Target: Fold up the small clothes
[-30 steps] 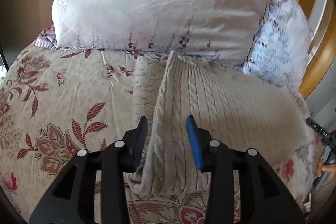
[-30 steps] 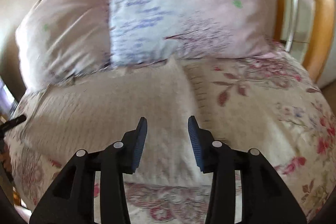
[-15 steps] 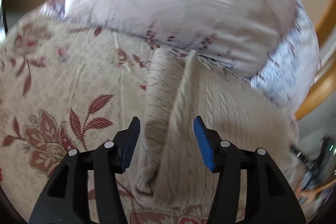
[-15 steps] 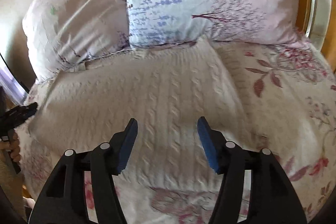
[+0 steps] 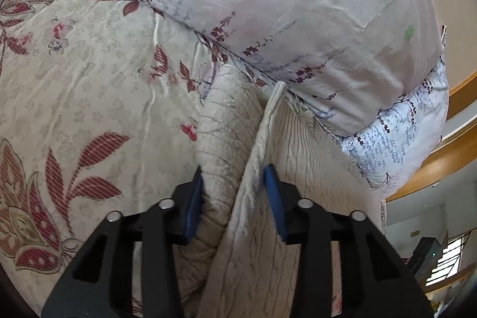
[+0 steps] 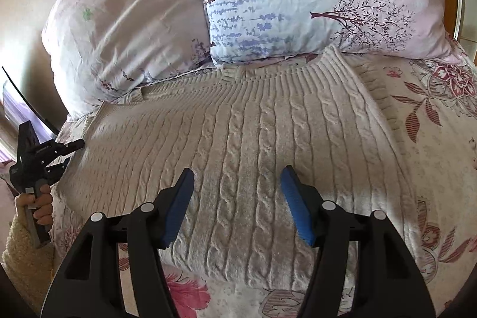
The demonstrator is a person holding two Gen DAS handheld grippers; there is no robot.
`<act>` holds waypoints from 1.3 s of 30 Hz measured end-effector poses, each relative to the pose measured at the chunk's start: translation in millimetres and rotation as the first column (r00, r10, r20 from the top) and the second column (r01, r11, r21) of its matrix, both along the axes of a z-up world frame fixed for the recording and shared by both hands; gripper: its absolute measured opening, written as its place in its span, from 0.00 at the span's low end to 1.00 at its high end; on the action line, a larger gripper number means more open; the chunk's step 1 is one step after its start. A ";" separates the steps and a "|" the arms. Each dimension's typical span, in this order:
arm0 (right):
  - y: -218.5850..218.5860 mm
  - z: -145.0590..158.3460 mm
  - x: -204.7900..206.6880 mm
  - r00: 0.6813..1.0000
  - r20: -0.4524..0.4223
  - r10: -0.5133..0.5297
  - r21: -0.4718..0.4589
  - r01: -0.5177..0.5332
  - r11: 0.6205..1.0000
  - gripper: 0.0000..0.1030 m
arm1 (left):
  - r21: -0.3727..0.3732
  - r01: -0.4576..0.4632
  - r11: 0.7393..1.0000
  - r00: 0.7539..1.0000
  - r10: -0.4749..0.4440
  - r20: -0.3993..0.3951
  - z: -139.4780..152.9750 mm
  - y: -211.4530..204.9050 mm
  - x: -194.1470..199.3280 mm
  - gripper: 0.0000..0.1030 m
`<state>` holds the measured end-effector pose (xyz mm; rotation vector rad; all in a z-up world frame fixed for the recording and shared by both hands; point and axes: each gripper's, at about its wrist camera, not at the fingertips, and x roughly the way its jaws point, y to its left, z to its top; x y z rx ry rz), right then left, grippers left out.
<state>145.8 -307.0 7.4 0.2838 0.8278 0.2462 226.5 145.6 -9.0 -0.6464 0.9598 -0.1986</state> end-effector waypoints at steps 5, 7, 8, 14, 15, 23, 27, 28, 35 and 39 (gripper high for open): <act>-2.2 1.1 0.0 1.000 0.000 0.003 0.010 -0.003 1.000 0.62 | -0.019 0.000 1.000 1.000 0.000 -0.003 3.5 -5.8 -0.7 0.19; -2.8 1.6 0.2 1.000 0.002 0.006 0.013 -0.006 1.000 0.62 | -0.051 -0.001 0.999 1.000 0.001 0.008 8.2 -6.8 -2.0 0.17; -3.4 1.6 -0.6 1.000 0.004 0.006 0.016 -0.006 1.000 0.62 | -0.066 0.000 0.998 1.000 0.001 0.015 10.7 -7.5 -2.1 0.17; -5.8 5.0 -5.3 1.000 0.028 0.014 0.029 -0.015 0.999 0.62 | -0.192 0.051 0.980 0.994 -0.032 0.100 47.7 -29.8 -4.9 0.15; -6.6 6.0 -5.7 0.999 0.034 0.017 0.032 -0.018 0.999 0.62 | -0.206 0.068 0.976 0.992 -0.044 0.118 56.0 -38.5 -4.9 0.15; -14.7 17.1 -7.8 0.997 0.064 0.034 0.093 -0.040 0.995 0.62 | -0.299 0.238 0.924 0.962 -0.182 0.204 89.2 -131.2 -0.1 0.14; -26.4 16.8 -9.3 0.998 0.063 0.023 0.128 -0.031 0.991 0.62 | -0.349 0.296 0.889 0.952 -0.246 0.181 73.1 -184.5 6.3 0.14; -31.9 15.2 -9.1 0.998 0.054 0.016 0.146 -0.023 0.989 0.62 | -0.360 0.308 0.880 0.950 -0.267 0.161 63.8 -200.3 8.3 0.14; -68.6 4.0 -5.6 1.000 -0.026 -0.010 0.324 0.018 0.946 0.62 | -0.540 0.368 0.757 0.904 -0.427 0.017 6.4 -255.9 13.7 0.07; -77.3 3.9 1.1 0.998 -0.054 0.034 0.425 -0.008 0.905 0.62 | -0.495 0.384 0.779 0.916 -0.390 0.096 33.5 -225.1 1.6 0.23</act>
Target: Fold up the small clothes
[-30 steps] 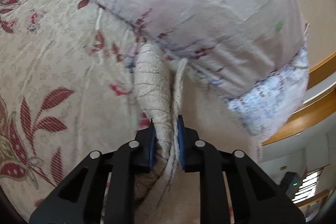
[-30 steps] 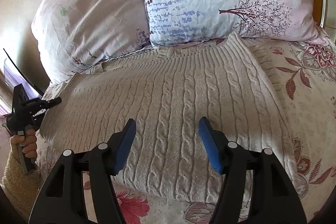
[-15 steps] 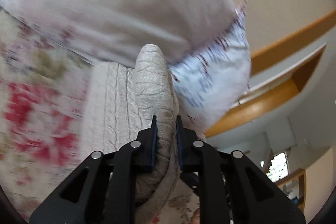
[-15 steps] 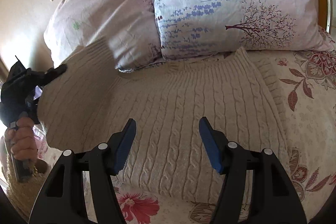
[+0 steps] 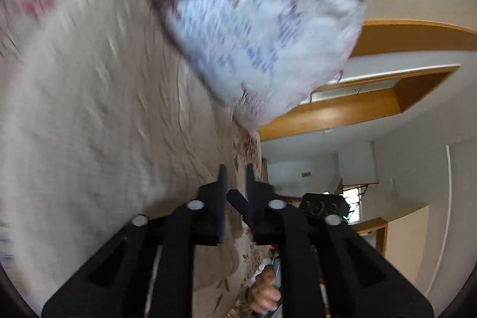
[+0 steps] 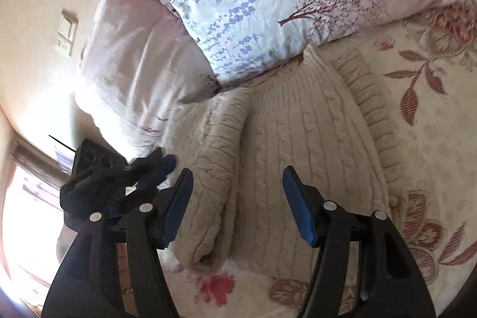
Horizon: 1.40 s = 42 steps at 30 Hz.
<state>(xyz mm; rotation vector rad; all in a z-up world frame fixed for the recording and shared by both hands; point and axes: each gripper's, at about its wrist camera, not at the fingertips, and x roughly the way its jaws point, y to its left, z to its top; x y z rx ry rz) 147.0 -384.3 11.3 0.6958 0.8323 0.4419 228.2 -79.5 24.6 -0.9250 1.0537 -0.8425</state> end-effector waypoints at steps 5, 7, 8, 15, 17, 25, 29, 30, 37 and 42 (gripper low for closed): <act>10.6 -6.7 20.6 0.996 -0.054 0.070 0.112 -0.063 0.992 0.62 | 0.211 -0.206 0.955 0.977 0.188 0.103 23.8 64.5 -8.3 0.37; 21.4 -10.2 32.8 0.994 -0.082 0.077 0.086 -0.070 0.994 0.62 | 0.275 -0.234 0.932 0.972 0.216 0.096 19.1 74.3 -5.0 0.38; 25.2 -12.8 36.9 0.992 -0.098 0.080 0.076 -0.072 0.994 0.62 | 0.301 -0.235 0.924 0.972 0.219 0.085 14.7 78.3 -5.0 0.38; 51.1 -17.2 44.1 0.982 -0.116 0.151 0.060 -0.144 0.988 0.48 | 0.382 -0.191 0.904 0.982 0.176 0.073 -8.1 74.0 -9.2 0.39; 57.6 -18.1 47.6 0.981 -0.117 0.154 0.047 -0.150 0.988 0.48 | 0.391 -0.189 0.901 0.982 0.171 0.081 -6.9 63.5 -2.9 0.39; 81.7 -8.9 65.8 0.991 -0.063 0.119 -0.025 -0.121 0.992 0.18 | 0.303 -0.190 0.934 0.981 0.189 0.031 -10.3 78.2 -9.4 0.60; 72.3 37.7 48.5 0.993 0.081 0.085 -0.157 -0.071 0.985 0.18 | 0.284 -0.196 0.939 0.981 0.187 0.057 -2.9 79.1 -12.7 0.65; 68.3 50.2 42.6 0.990 0.118 0.075 -0.210 -0.049 0.977 0.18 | 0.280 -0.188 0.941 0.982 0.178 0.061 -1.6 77.1 -13.8 0.65; 8.7 62.7 17.4 0.983 0.165 -0.084 -0.459 0.151 0.876 0.18 | 0.291 -0.112 0.950 0.992 0.092 0.081 -1.8 46.0 -21.4 0.65; -18.9 -3.5 33.6 0.991 -0.019 -0.136 -0.447 0.113 0.887 0.18 | 0.322 -0.052 0.945 0.997 0.032 0.067 -8.6 20.5 -24.3 0.65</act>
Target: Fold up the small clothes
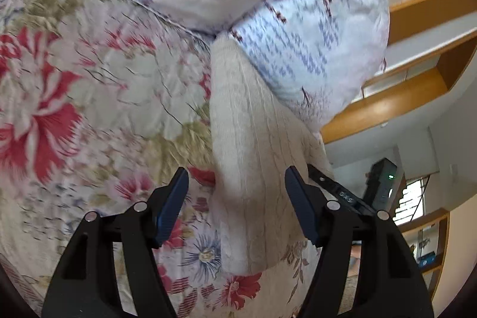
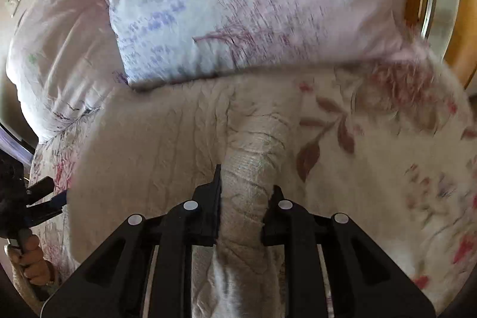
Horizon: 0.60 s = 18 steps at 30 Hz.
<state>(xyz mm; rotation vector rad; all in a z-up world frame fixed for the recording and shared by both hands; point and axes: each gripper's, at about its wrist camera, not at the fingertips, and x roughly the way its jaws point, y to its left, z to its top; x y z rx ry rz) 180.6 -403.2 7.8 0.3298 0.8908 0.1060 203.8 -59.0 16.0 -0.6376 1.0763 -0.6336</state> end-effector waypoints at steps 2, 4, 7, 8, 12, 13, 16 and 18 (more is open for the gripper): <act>0.1 7.1 -1.9 0.999 0.045 0.005 -0.007 -0.005 1.000 0.18 | 0.022 0.016 1.000 1.000 -0.016 0.010 0.1 -7.5 -1.9 0.65; 5.6 24.2 -6.9 0.992 0.122 0.025 -0.055 -0.019 0.998 0.18 | 0.032 0.027 0.999 0.999 -0.028 0.018 0.2 -13.3 -3.3 0.65; 13.9 38.1 -14.3 0.977 0.208 0.043 -0.083 -0.026 0.996 0.18 | 0.037 0.043 0.998 0.999 -0.044 0.030 -0.8 -21.5 -5.4 0.65; 11.7 34.4 -12.1 0.981 0.191 0.036 -0.079 -0.021 0.997 0.19 | 0.044 0.048 0.998 0.998 -0.049 0.032 -1.7 -23.9 -6.0 0.64; -7.3 -2.6 4.7 0.999 0.030 -0.017 0.015 0.016 1.000 0.36 | 0.060 0.071 0.996 0.997 -0.073 0.038 -3.9 -35.1 -9.7 0.64; -15.3 -3.7 -0.3 0.998 0.043 -0.035 0.067 0.032 0.997 0.40 | 0.065 0.074 0.995 0.996 -0.077 0.043 -3.5 -36.7 -10.4 0.64; -29.6 1.2 -15.5 0.996 0.064 -0.063 0.123 0.055 0.991 0.45 | 0.094 0.079 0.992 0.995 -0.085 0.059 -3.1 -40.4 -11.1 0.64; -35.2 0.7 -22.3 0.996 0.064 -0.064 0.160 0.053 0.986 0.45 | 0.099 0.076 0.992 0.995 -0.082 0.058 -4.1 -42.0 -10.4 0.64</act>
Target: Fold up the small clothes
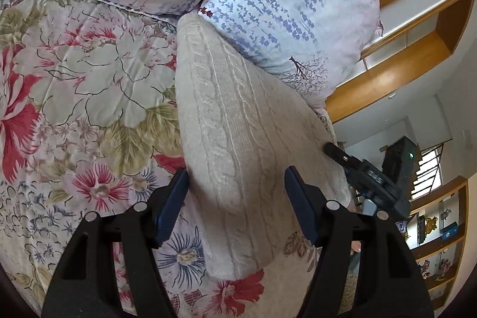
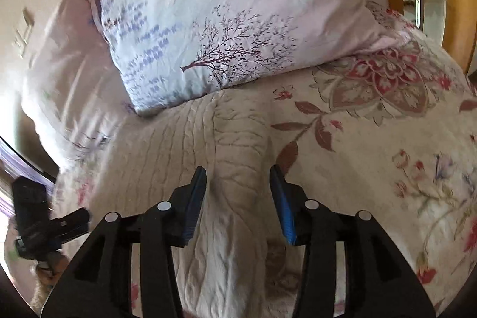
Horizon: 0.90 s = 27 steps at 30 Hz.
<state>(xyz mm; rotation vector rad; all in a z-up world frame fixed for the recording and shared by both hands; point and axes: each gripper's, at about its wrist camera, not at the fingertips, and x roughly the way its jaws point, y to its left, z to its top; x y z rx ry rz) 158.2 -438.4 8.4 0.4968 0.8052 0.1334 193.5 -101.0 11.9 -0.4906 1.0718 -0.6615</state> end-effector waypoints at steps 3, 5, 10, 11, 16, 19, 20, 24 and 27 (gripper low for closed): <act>-7.0 -4.2 -8.9 1.000 -0.002 0.004 0.061 -0.004 0.998 0.45 | 0.010 -0.005 1.000 1.000 0.005 -0.001 -1.4 -1.8 0.2 0.64; -10.3 -8.7 -13.2 1.000 -0.009 0.012 0.108 -0.011 0.994 0.45 | 0.029 -0.007 1.000 1.000 0.006 0.011 -1.1 -3.7 -1.2 0.64; -6.7 -12.6 -19.9 0.999 0.009 0.043 0.136 -0.044 0.990 0.18 | 0.089 -0.022 0.996 0.999 0.020 0.026 -1.3 -11.2 -0.4 0.64; -6.3 -9.3 -22.8 0.999 0.030 0.040 0.129 -0.043 0.991 0.15 | 0.096 -0.025 0.995 0.999 0.022 0.028 -1.5 -12.8 -0.3 0.64; -5.8 -16.7 -24.8 1.000 -0.001 0.017 0.077 -0.017 0.997 0.13 | 0.124 -0.015 0.992 0.999 0.011 0.032 -4.6 -18.7 -0.6 0.62; -9.3 -25.0 -24.6 1.000 -0.023 -0.002 0.090 0.004 0.996 0.13 | 0.142 -0.003 0.990 1.000 0.001 0.018 -11.6 -23.8 -0.6 0.50; -9.9 -25.8 -24.2 1.000 -0.028 -0.005 0.095 0.007 0.995 0.13 | 0.146 -0.003 0.989 1.000 0.000 0.024 -12.8 -24.8 -1.3 0.50; -12.3 -24.2 -23.3 0.999 -0.050 -0.002 0.097 0.006 0.995 0.18 | 0.146 0.002 0.989 1.000 -0.005 0.019 -10.6 -24.8 0.9 0.55; -18.2 -16.5 -21.8 0.998 -0.058 0.005 0.159 0.004 0.987 0.51 | 0.099 -0.017 0.995 1.000 0.017 -0.002 -7.6 -16.3 9.0 0.69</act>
